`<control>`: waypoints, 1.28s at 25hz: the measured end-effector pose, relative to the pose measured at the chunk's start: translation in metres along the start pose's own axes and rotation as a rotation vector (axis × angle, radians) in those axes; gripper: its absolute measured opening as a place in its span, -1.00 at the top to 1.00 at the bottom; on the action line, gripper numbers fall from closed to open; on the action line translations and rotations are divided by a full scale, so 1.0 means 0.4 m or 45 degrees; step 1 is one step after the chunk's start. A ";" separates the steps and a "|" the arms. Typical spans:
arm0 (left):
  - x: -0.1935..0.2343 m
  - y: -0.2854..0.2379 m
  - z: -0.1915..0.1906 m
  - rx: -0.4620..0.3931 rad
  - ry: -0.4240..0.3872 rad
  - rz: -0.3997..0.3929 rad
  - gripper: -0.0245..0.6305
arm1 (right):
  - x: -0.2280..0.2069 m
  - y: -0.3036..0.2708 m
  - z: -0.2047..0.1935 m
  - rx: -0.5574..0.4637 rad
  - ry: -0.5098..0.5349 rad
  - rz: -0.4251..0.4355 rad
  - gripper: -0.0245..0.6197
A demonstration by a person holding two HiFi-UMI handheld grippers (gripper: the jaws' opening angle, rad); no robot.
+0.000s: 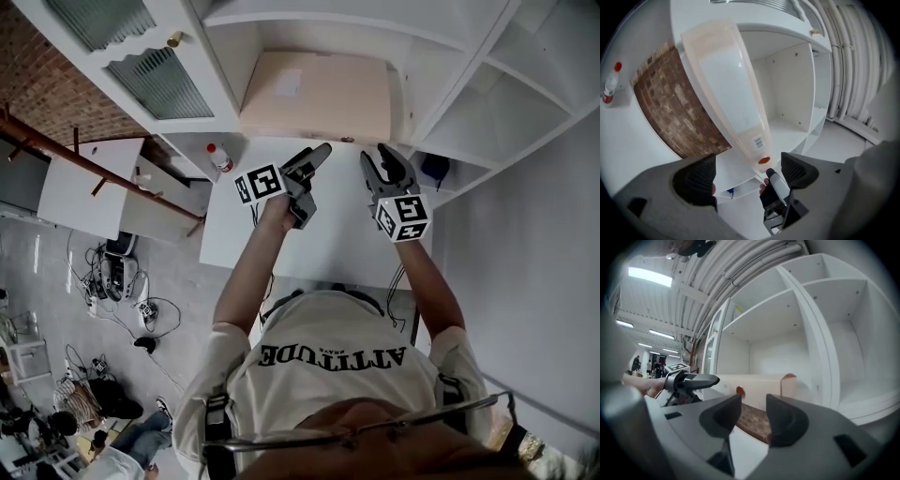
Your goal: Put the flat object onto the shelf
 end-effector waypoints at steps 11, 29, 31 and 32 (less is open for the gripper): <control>0.067 0.086 0.022 -0.040 -0.043 0.080 -0.33 | 0.024 -0.134 -0.030 0.137 0.014 0.143 0.43; 0.054 0.263 0.030 -0.030 -0.396 0.061 -0.33 | 0.146 -0.105 -0.021 0.144 0.013 0.076 0.47; 0.042 0.284 0.021 -0.024 -0.478 0.036 -0.32 | 0.177 -0.073 -0.017 0.132 0.000 0.048 0.49; 0.037 0.296 0.015 -0.021 -0.514 0.024 -0.32 | 0.193 -0.055 -0.015 0.122 -0.008 0.032 0.50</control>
Point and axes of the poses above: the fingertips, and each gripper's own axes: y backward along the fingers, x to its left, z out of its top, the point moved 9 cm from there along y, backward along the fingers, and after that the axes turned 15 degrees about z, right-handed, at the moved point
